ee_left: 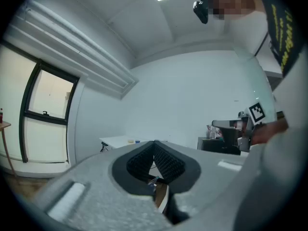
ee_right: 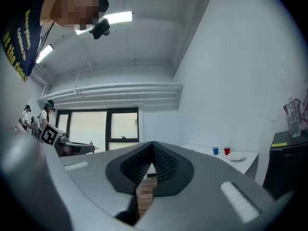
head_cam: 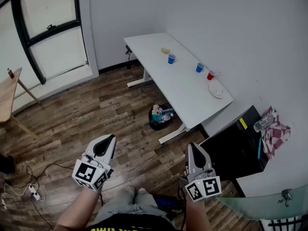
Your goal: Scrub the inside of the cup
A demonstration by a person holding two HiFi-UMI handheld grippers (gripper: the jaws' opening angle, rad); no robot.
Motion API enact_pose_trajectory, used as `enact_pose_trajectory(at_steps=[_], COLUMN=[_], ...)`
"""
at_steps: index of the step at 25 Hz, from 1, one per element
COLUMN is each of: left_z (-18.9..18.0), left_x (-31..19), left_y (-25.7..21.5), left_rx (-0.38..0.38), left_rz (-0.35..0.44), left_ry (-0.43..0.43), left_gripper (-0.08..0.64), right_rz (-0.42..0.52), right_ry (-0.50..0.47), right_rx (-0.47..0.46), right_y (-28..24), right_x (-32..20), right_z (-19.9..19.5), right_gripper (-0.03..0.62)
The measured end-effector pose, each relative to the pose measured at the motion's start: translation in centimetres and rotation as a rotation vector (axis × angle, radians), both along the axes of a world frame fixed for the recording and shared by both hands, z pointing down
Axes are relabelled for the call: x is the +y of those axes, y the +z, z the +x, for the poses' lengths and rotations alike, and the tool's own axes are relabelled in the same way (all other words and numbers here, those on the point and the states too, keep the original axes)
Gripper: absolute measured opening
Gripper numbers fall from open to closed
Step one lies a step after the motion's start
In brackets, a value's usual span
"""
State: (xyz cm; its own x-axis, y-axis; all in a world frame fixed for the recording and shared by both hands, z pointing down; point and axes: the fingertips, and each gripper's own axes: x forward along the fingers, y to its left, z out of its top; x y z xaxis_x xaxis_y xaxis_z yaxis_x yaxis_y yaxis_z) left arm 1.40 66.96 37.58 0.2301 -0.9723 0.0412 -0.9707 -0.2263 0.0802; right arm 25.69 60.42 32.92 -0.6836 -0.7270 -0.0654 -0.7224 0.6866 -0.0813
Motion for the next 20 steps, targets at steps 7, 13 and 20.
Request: enact_pose_trajectory(at_steps=[7,13,20], left_z=[0.7,1.1,1.6], left_x=[-0.3,-1.0,-2.5], left_y=[-0.4,-0.7,-0.6], left_rx=[-0.006,-0.013,-0.011], left_rz=[0.012,0.024,0.028], left_ry=[0.014,0.023,0.015], left_gripper=[0.006,0.006,0.005], right_rz=[-0.001,-0.008,-0.025], right_ry=[0.001,-0.016,-0.019], right_rx=[-0.003,0.014,0.017], right_y=[0.0,0.7,1.3], right_x=[0.0,-0.5,-2.3], right_z=[0.3,0.0,0.4], right_gripper=[0.006,0.006,0.006])
